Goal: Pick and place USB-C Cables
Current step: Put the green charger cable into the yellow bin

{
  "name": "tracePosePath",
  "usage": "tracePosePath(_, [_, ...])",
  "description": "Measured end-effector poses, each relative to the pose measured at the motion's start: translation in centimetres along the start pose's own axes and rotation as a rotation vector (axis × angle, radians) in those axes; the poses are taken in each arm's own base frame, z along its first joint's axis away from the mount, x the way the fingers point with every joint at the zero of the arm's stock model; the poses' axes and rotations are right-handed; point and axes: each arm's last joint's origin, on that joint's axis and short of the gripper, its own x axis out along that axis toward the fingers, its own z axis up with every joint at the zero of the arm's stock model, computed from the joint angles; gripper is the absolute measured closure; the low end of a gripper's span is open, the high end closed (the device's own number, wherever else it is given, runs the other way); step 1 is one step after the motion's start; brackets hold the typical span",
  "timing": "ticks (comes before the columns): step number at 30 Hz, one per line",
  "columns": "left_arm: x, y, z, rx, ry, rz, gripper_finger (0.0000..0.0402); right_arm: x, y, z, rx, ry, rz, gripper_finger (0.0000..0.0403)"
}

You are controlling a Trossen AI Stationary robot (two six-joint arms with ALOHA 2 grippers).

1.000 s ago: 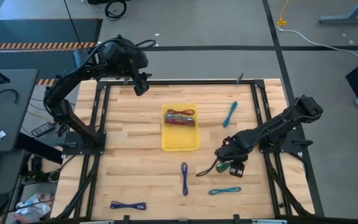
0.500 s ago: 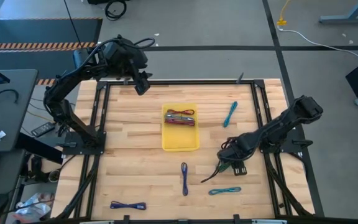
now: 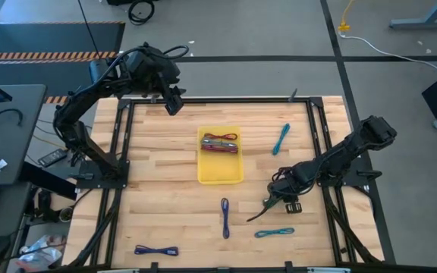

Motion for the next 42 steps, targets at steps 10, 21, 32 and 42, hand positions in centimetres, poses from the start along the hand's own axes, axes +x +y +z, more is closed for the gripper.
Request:
tracePosePath(10, [0.0, 0.0, 0.0, 0.001, 0.001, 0.000, 0.0214, -2.7, 0.5, 1.4, 0.133, 0.063, 0.060, 0.0380])
tracePosePath(21, [0.0, 0.0, -0.3, 0.010, 0.031, 0.001, 0.0214, -21.2, -2.1, 7.2, 0.138, -0.381, -0.158, 0.0380])
tracePosePath(32, [0.0, 0.0, -0.8, 0.050, 0.086, 0.002, 0.0214, -23.0, -11.2, 13.9, 0.030, -0.492, -0.086, 0.0380])
tracePosePath(42, [-0.1, 0.1, -1.1, 0.068, 0.111, 0.002, 0.0214, -14.6, -14.3, 19.8, -0.040, -0.370, 0.061, 0.0380])
